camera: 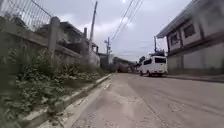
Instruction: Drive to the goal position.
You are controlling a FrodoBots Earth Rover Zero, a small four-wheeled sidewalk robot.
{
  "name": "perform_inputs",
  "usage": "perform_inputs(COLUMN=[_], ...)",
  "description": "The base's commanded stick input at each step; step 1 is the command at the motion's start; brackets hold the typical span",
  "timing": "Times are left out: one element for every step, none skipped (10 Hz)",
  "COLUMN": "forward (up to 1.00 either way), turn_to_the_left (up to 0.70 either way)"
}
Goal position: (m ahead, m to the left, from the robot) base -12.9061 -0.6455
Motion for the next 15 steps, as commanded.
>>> perform_inputs(forward=[0.7,0.7,0.7,0.7,0.7,0.7,0.7,0.7,0.7,0.7,0.7,0.7,0.7,0.7,0.7], turn_to_the_left=[-0.14,0.0,0.0,0.0,-0.01,-0.07,-0.31,-0.35,-0.35,-0.17,0.0,0.0,0.0,0.0,0.0])
